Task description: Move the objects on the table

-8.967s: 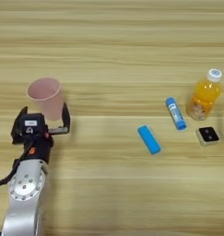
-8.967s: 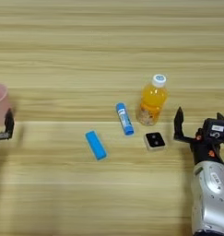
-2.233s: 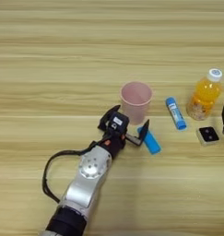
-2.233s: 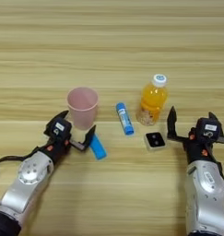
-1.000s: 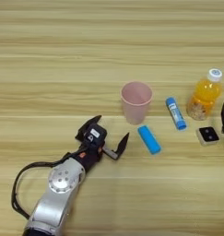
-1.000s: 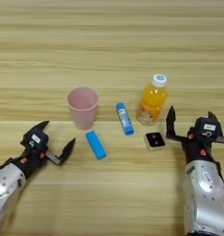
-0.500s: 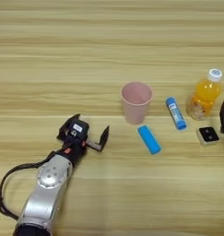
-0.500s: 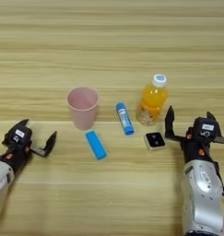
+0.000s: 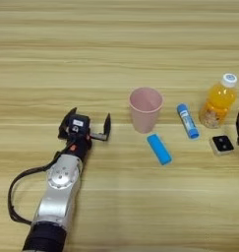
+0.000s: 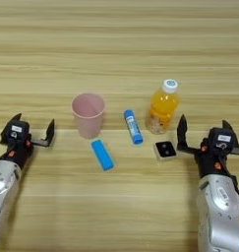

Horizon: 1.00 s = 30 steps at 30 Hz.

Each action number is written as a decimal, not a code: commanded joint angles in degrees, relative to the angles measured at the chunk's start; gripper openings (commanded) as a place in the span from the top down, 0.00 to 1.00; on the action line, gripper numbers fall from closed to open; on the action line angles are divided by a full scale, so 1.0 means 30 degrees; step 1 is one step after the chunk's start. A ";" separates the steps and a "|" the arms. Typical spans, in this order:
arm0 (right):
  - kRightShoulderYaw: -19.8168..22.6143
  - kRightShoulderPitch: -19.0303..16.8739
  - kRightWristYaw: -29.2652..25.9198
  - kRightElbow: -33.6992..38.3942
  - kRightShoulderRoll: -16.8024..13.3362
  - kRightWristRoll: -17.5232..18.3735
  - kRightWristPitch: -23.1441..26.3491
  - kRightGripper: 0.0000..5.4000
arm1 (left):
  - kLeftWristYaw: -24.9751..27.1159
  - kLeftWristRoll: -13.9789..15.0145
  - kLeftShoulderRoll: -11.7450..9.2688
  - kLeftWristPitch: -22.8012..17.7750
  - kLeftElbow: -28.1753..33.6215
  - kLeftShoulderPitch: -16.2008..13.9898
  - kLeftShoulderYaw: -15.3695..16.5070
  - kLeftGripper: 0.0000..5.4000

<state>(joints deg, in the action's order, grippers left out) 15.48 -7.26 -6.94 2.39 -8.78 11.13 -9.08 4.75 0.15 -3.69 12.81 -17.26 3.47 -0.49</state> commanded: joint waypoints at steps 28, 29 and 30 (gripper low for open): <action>-0.1918 -0.2840 -0.2762 0.2682 -0.0479 -0.0021 0.1440 0.00 | -0.2566 -0.0096 0.0450 0.0784 -0.0833 0.1003 0.1590 0.00; -0.2016 -0.2883 -0.2839 0.2684 -0.0494 -0.0060 0.1454 0.00 | -0.2597 -0.0106 0.0459 0.0780 -0.0831 0.0994 0.1587 0.00; -0.2120 -0.2906 -0.2920 0.2663 -0.0518 -0.0090 0.1481 0.00 | -0.2624 -0.0112 0.0464 0.0771 -0.0825 0.0988 0.1584 0.00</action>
<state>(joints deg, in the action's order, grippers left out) 9.90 -15.61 -14.93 9.40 -9.64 11.05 -5.58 -2.65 0.16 -2.79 14.80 -19.20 5.91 4.24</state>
